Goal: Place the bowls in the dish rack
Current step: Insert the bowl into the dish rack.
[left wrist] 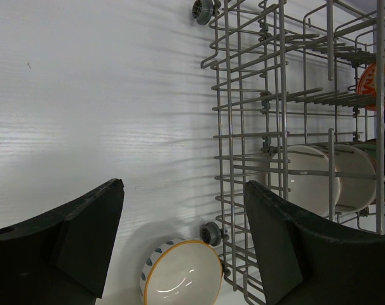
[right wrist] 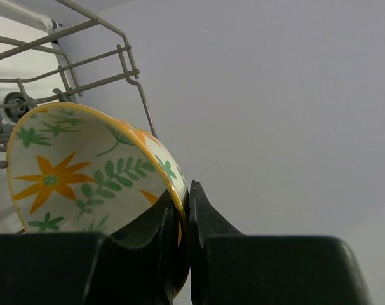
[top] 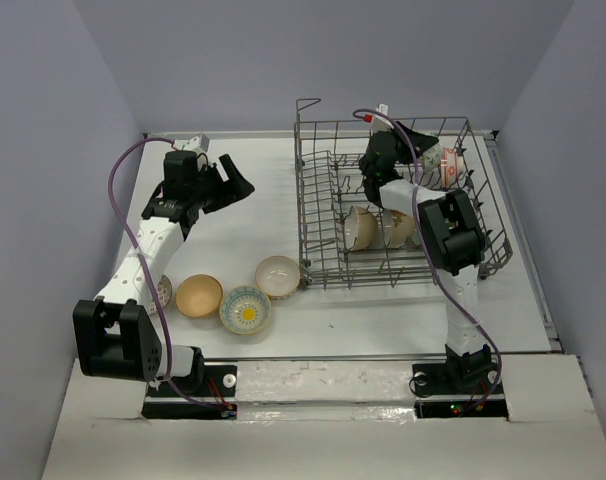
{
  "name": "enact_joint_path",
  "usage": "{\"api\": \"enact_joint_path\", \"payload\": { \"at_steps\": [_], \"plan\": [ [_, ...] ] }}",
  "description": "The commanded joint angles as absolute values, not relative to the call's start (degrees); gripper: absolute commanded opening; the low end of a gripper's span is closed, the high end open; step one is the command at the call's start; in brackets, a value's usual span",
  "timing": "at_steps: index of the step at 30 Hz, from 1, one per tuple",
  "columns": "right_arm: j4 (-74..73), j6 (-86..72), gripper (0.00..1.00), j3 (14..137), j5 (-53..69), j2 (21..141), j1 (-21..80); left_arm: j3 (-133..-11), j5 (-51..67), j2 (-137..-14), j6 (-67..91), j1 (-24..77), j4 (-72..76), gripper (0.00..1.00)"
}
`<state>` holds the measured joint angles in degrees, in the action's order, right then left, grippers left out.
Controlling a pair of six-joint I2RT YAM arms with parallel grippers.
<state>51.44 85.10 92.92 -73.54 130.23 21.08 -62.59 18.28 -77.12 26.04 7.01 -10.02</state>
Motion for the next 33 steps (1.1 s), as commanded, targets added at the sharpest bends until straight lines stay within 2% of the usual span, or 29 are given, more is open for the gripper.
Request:
{"api": "enact_joint_path", "payload": {
  "at_steps": [1, 33],
  "plan": [
    [47.64, 78.22, 0.01, 90.44, -73.39, 135.26, 19.07, -62.31, 19.42, -76.38, 26.28, 6.68, -8.35, 0.86],
    [45.36, 77.08, 0.05, 89.21, -71.63, 137.46, 20.13, -62.23, 19.77, -76.46, 26.37, 6.59, -8.26, 0.86]
  ]
}}
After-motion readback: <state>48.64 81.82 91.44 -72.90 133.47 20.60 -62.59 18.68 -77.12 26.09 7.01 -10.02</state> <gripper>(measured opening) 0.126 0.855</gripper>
